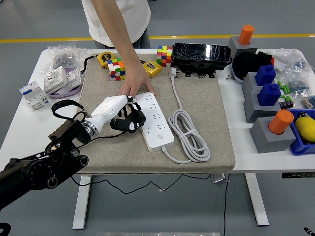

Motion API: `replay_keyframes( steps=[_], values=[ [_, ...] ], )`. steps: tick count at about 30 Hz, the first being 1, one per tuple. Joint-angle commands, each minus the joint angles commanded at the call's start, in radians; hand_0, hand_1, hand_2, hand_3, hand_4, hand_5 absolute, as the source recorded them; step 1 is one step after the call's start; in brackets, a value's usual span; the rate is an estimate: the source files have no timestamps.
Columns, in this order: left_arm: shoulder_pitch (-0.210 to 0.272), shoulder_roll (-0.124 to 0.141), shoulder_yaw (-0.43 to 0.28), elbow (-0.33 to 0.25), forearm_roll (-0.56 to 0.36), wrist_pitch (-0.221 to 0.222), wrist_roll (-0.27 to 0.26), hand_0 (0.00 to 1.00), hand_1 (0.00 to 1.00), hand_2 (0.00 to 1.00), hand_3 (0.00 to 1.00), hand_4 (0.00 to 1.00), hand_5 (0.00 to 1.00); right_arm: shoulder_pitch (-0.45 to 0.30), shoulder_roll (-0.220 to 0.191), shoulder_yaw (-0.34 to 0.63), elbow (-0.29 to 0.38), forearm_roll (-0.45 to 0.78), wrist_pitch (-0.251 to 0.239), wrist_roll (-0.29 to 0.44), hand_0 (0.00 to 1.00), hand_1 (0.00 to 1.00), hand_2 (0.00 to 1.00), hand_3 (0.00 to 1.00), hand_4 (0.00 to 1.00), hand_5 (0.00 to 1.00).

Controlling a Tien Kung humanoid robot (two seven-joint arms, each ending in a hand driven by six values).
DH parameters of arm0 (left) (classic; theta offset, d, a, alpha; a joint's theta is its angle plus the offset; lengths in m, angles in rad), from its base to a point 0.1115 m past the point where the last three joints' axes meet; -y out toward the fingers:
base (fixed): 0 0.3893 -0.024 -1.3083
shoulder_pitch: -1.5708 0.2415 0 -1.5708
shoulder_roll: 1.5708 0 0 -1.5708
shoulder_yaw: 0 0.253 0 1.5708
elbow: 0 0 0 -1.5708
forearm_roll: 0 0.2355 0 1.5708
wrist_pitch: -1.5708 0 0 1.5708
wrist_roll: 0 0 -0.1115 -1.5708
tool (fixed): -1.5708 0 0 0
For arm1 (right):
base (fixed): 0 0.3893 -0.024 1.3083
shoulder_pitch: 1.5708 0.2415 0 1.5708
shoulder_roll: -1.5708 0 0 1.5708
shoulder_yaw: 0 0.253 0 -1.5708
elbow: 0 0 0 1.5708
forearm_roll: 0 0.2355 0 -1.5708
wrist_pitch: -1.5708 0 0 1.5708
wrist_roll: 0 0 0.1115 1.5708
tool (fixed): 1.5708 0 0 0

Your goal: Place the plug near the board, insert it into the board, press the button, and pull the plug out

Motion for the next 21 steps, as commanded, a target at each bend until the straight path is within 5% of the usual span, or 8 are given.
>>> replay_keyframes(
  steps=[7,8,14,15,20,21],
  values=[
    [-0.004,-0.003,0.010,0.009,-0.009,0.002,0.004,0.290,0.365,0.384,0.515,0.575,0.002,0.000,0.001,-0.002,-0.001,0.001,0.000,0.000,0.522,0.628,0.614,0.547,0.883,0.407],
    [-0.004,-0.004,0.010,0.010,-0.009,0.000,0.008,0.322,0.484,0.516,0.564,0.634,0.002,0.000,0.001,-0.002,0.000,0.002,0.000,0.000,0.524,0.627,0.613,0.548,0.884,0.406],
    [-0.008,-0.003,0.008,0.012,-0.007,-0.019,0.027,0.322,0.484,0.516,0.564,0.634,0.002,0.002,0.000,0.001,0.003,0.000,0.000,0.000,0.524,0.627,0.613,0.548,0.884,0.406],
    [-0.008,-0.003,0.007,0.011,-0.007,-0.024,0.030,0.405,0.622,0.567,0.605,0.935,0.095,0.001,0.000,0.002,0.004,-0.001,0.000,0.000,0.523,0.628,0.613,0.547,0.883,0.406],
    [-0.006,-0.002,0.001,0.011,-0.001,-0.039,0.038,0.405,0.622,0.567,0.605,0.935,0.095,0.001,0.001,0.002,0.005,-0.001,0.000,0.000,0.523,0.628,0.613,0.547,0.883,0.406],
    [-0.006,-0.001,0.000,0.010,-0.001,-0.041,0.038,0.485,0.691,0.665,0.729,0.998,0.229,0.001,0.001,0.002,0.005,-0.001,0.001,-0.001,0.526,0.627,0.612,0.547,0.883,0.406]
  ],
)
